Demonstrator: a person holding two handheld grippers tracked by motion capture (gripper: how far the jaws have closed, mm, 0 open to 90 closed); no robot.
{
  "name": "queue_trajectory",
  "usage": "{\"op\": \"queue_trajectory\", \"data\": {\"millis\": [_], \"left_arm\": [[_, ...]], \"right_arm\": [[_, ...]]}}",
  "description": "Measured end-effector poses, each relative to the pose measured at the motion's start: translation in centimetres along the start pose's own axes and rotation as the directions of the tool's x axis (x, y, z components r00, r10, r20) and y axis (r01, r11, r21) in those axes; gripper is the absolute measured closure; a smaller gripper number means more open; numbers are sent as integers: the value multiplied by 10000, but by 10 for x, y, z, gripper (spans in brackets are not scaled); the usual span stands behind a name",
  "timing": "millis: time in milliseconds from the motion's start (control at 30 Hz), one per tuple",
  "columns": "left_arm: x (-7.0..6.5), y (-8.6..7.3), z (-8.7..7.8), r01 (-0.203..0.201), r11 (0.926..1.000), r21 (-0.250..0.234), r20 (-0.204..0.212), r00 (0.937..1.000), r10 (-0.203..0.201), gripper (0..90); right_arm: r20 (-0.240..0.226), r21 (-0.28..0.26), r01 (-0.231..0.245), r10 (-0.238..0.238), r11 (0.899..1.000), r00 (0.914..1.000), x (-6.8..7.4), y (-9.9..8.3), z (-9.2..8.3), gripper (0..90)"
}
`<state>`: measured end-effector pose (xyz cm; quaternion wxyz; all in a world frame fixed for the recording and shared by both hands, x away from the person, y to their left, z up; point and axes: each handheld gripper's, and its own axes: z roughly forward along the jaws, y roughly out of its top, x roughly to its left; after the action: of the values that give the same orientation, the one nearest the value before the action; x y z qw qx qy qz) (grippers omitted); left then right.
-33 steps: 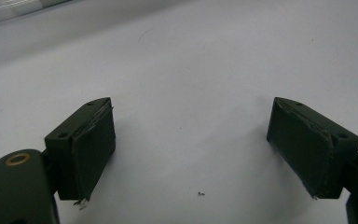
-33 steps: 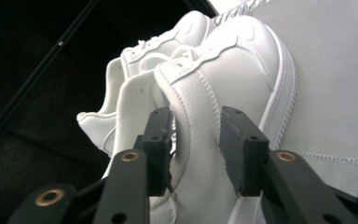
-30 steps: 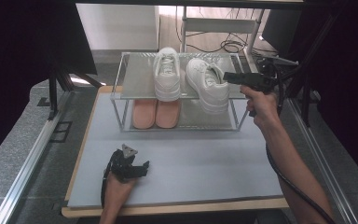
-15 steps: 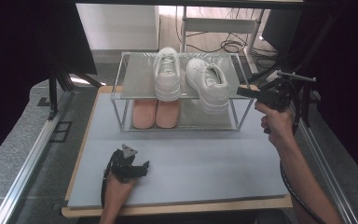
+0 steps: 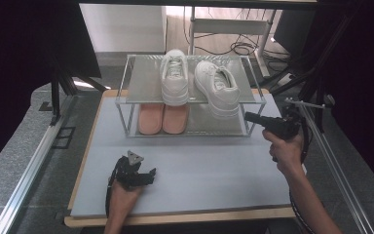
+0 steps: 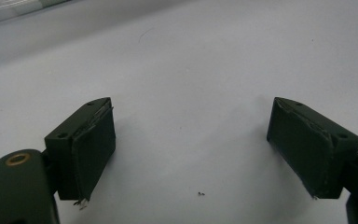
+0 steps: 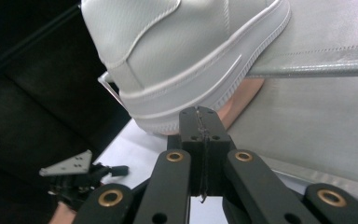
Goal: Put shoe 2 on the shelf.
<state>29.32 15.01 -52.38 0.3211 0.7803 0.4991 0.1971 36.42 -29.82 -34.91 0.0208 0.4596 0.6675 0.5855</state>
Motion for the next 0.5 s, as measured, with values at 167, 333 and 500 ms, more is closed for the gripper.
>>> {"op": "queue_trajectory", "data": {"millis": [167,333,500], "left_arm": [[0,0,0,56,10000,-52,-9,10000,-56,156],[0,0,0,57,10000,-53,-5,10000,-57,156],[0,0,0,50,10000,-55,-9,10000,-50,156]], "right_arm": [[128,124,579,-581,9982,9982,7,-11,6,900],[62,116,717,-718,9974,9974,8,-15,11,900],[97,62,761,-761,9971,9971,8,-13,18,900]]}}
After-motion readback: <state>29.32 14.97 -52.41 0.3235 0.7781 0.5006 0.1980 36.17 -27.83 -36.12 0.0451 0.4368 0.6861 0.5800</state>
